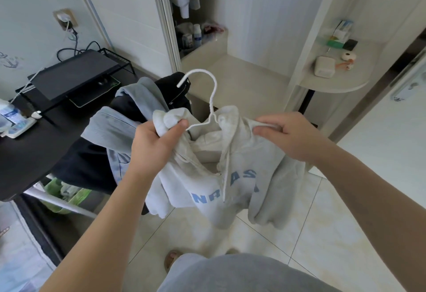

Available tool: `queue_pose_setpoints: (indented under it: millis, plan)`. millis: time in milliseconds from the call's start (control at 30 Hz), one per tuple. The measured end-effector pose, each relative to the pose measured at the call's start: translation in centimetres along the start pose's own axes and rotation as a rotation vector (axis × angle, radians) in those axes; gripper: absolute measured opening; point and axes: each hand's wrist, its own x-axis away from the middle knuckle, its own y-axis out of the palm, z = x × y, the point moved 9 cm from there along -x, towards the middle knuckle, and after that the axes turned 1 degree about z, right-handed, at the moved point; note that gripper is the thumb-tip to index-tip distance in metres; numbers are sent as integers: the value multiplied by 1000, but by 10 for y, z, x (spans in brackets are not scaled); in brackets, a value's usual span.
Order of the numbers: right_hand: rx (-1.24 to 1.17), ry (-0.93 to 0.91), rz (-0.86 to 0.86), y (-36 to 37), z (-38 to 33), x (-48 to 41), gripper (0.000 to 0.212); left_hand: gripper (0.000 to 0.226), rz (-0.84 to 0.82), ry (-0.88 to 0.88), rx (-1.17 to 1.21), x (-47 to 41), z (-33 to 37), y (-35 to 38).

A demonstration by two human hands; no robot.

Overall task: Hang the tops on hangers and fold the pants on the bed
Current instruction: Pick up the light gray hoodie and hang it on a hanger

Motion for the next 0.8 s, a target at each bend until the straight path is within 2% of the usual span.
queue_pose_setpoints:
  millis: [100,233,333,367,433,500,567,667,700,767,800]
  plan:
    - [60,8,-24,8,-1,-4,31,49,-44,-42,-119,2,3,12]
    - [121,-19,-11,11,-6,-7,35,59,-157,-31,-314,-2,11,26]
    - [57,-60,88,11,-18,-11,37,61,-316,-24,-356,-2,17,45]
    - [14,-51,128,11,-18,-12,38,58,-324,-47,-333,-4,17,47]
    - [-79,-19,176,10,-12,-13,40,52,-247,-104,-268,-13,17,40]
    - [-120,3,155,16,-6,-11,42,50,-146,-70,-238,-23,25,29]
    - [-150,41,98,27,3,-8,41,52,-113,13,-184,-29,35,26]
    - [-268,88,97,34,12,-2,40,51,-70,-45,-200,-37,39,26]
    - [-307,94,113,34,13,-2,42,55,-133,-95,-244,-38,36,33]
    - [-335,102,122,34,17,-2,46,76,-369,-187,-403,-37,26,57]
    - [-335,101,127,33,19,-2,46,76,-464,-188,-500,-33,22,66]
